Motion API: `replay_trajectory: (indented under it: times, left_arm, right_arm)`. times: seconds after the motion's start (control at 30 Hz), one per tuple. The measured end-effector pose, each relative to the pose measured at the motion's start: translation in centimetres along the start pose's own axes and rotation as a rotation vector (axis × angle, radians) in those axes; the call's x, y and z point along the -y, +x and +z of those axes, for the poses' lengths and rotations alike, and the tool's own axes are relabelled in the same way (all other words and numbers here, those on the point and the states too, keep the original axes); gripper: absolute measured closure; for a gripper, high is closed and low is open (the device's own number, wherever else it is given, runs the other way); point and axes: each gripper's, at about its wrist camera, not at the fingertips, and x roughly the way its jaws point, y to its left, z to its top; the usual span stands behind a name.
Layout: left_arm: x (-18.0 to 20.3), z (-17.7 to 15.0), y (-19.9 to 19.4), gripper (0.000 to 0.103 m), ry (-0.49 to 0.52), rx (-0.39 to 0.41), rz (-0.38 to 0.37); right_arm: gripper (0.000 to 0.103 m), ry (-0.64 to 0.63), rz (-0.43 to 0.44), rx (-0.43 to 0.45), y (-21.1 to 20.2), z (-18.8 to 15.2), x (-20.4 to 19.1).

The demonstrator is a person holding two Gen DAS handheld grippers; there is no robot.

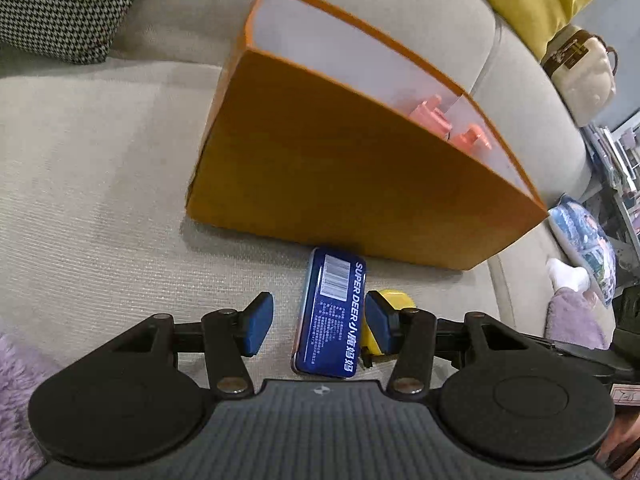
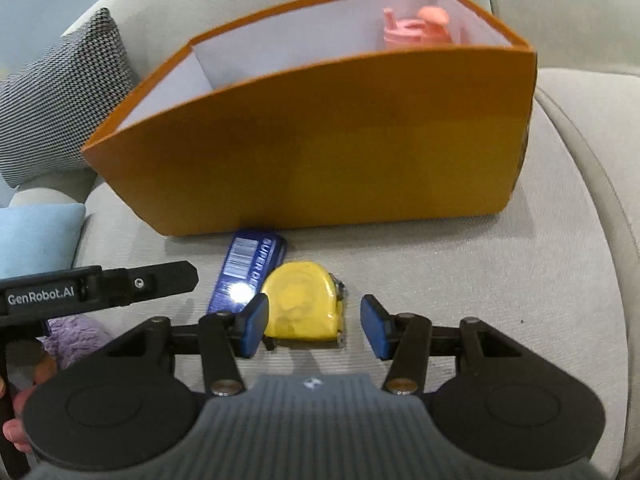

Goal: Organize rigid objects
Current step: 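Move both tools down to the blue tin and yellow tape measure on the seat, then grasp the blue SUPER DEER tin with the left tool while the right tool grasps the yellow tape measure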

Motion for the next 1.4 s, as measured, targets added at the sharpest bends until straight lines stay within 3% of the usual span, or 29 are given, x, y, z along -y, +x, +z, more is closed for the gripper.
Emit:
replay_trajectory:
  times: [0.3, 0.57, 0.63, 0.73, 0.9, 0.97, 1.07, 1.13, 1.3, 1.4]
  left_arm:
    - [-0.7, -0.2, 1.2, 0.044, -0.016, -0.034, 0.043]
    - [-1.7, -0.1, 1.1, 0.044, -0.056, -0.034, 0.037]
    - [-1.8, -0.1, 0.9, 0.044, -0.059, -0.032, 0.040]
    - [-2.0, -0.1, 0.8, 0.044, -0.069, -0.035, 0.041]
    - [-1.4, -0.1, 1.2, 0.044, -0.064, -0.046, 0.040]
    - [-1.3, 0.0, 1.3, 0.044, -0.065, -0.052, 0.036]
    - [-0.9, 0.0, 1.4, 0.044, -0.053, -0.066, 0.024]
    - [-0.6, -0.1, 1.6, 0.044, -0.041, -0.077, 0.016]
    - [-0.2, 0.1, 2.8, 0.044, -0.027, -0.097, 0.031]
    - [0.0, 0.4, 3.4, 0.045, -0.026, -0.110, 0.041]
  right_arm:
    - [0.049, -0.007, 0.045, -0.039, 2.2, 0.3, 0.3]
    - [0.051, -0.094, 0.010, -0.016, 2.7, -0.1, -1.8]
    - [0.064, -0.092, 0.012, 0.002, 2.3, 0.1, -1.7]
    - [0.074, -0.079, 0.043, -0.003, 1.7, 0.7, -1.3]
    - [0.079, -0.076, 0.065, -0.002, 0.4, 0.7, -1.3]
    - [0.080, -0.109, 0.043, 0.018, -0.2, 0.5, -1.9]
    - [0.080, -0.180, -0.085, 0.045, -0.9, 0.7, -2.4]
    - [0.080, -0.196, -0.117, 0.052, -1.0, 0.8, -2.0]
    - [0.080, -0.201, -0.092, 0.037, -0.9, 0.9, -1.8]
    - [0.080, -0.152, -0.013, 0.000, -0.7, 0.9, -1.4]
